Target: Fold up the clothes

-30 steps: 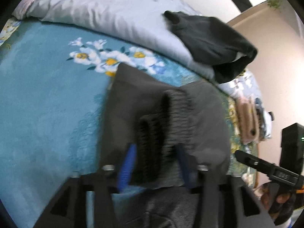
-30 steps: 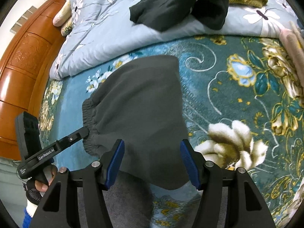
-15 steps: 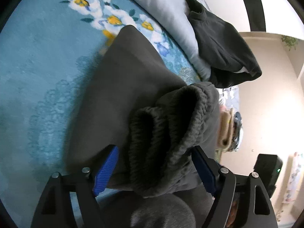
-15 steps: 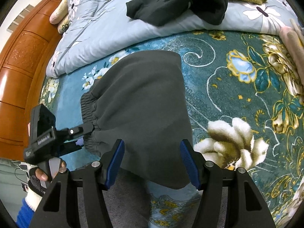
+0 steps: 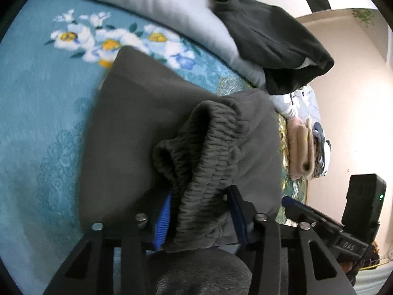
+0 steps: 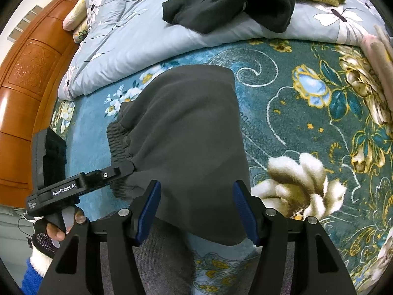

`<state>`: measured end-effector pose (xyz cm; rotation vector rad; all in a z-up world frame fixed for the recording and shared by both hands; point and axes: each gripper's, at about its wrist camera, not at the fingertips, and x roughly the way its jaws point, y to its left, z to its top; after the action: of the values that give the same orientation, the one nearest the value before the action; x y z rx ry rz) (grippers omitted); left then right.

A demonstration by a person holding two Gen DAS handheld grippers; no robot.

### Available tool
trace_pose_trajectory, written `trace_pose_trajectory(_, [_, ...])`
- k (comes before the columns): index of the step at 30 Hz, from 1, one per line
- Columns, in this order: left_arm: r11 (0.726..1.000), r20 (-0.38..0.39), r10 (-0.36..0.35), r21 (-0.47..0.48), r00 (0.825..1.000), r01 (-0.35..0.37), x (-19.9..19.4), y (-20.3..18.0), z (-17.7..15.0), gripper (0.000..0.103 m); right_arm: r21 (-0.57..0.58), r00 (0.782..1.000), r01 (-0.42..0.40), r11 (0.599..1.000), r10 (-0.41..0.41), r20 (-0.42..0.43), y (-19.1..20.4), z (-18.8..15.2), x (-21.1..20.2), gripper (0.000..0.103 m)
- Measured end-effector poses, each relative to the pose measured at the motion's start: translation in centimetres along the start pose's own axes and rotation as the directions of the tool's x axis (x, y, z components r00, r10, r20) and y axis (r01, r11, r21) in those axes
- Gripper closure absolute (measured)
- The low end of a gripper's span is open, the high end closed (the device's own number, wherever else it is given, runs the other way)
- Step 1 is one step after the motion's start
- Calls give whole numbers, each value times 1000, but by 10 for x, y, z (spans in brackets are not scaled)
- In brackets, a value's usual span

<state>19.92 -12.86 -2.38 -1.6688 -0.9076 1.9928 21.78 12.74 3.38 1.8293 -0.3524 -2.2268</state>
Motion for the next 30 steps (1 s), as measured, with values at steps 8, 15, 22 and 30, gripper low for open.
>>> trace_pose_trajectory(8, [998,117,-53,42,992,48,-52,-4,14,75,-19,1000,-9,1000,10,21,6,5,-10,41])
trace_pose_trajectory(15, [999,129,-39,7,991,38,-53,13,10,76,-37,999,-33,999,33,15,19,8,-4,41])
trace_pose_trajectory(22, [999,152,-29,-8,988,31,-57,23,9,77,-45,999,-32,999,32,17,18,8,-8,41])
trace_pose_trajectory(30, [996,164,-5,-83,986,18,-55,52,3,77,-63,996,-76,995,79,40,30,20,-11,41])
